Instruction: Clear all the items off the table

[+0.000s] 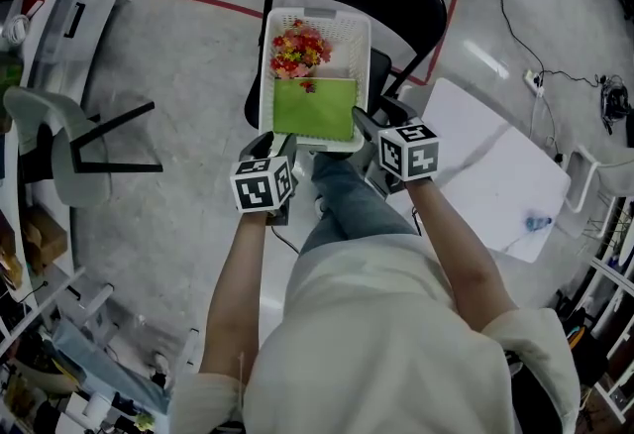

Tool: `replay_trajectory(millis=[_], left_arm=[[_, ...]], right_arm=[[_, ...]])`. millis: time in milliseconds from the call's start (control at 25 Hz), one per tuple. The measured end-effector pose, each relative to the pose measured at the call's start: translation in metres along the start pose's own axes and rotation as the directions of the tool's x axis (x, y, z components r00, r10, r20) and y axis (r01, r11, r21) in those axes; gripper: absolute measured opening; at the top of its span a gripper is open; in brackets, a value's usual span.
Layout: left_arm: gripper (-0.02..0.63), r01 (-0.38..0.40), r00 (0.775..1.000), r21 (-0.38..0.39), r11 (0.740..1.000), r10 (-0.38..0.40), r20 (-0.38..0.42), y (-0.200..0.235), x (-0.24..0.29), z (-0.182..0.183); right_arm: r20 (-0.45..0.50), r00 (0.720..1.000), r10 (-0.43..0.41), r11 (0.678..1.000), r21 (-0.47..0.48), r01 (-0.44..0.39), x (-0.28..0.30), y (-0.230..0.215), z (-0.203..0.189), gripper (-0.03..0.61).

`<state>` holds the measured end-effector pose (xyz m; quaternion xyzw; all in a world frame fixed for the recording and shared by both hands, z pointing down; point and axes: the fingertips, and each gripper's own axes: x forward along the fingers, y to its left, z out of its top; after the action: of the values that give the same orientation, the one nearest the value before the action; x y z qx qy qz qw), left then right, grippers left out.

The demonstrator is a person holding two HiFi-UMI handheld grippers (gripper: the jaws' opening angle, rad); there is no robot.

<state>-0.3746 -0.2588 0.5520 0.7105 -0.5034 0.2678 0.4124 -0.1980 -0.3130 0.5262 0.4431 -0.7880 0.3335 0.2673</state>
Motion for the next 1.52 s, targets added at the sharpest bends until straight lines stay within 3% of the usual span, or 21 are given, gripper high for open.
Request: replay_trajectory(millis=[160,360,800,1520], left_arm=[[0.132,-0.008,1.000,-0.007,1.000,0.009,0.019,-0.004,-0.008,-0.001],[0.071,-0.027,0.998,-0.008,1.000,0.028,0.049,-0.010,-0.020,-0.001],[0.011,-0.071,0.993,-0.004,0.997,0.071,0.098,-0.016,-0.048,-0.007],[0.008,-0.065,0.968,0.007,0.998,0.061,0.243,-0.052,-0.111,-0.013]], right_arm=[[0.002,1.000,0.012,1.000,-0.006,-0.012,-0.007,0.007,-0.002,0.225],[0.008,1.000,0.008,1.000,-0.029,-0.007,-0.018,0.013,-0.004,0.135],[0.063,0.998,-0.017,0.998,-0.059,0.021,-0.048,0.029,-0.009,0.000],[0.130,0.991,0.025,0.993,-0.119,-0.010,-0.102,0.066,-0.029,0.000]])
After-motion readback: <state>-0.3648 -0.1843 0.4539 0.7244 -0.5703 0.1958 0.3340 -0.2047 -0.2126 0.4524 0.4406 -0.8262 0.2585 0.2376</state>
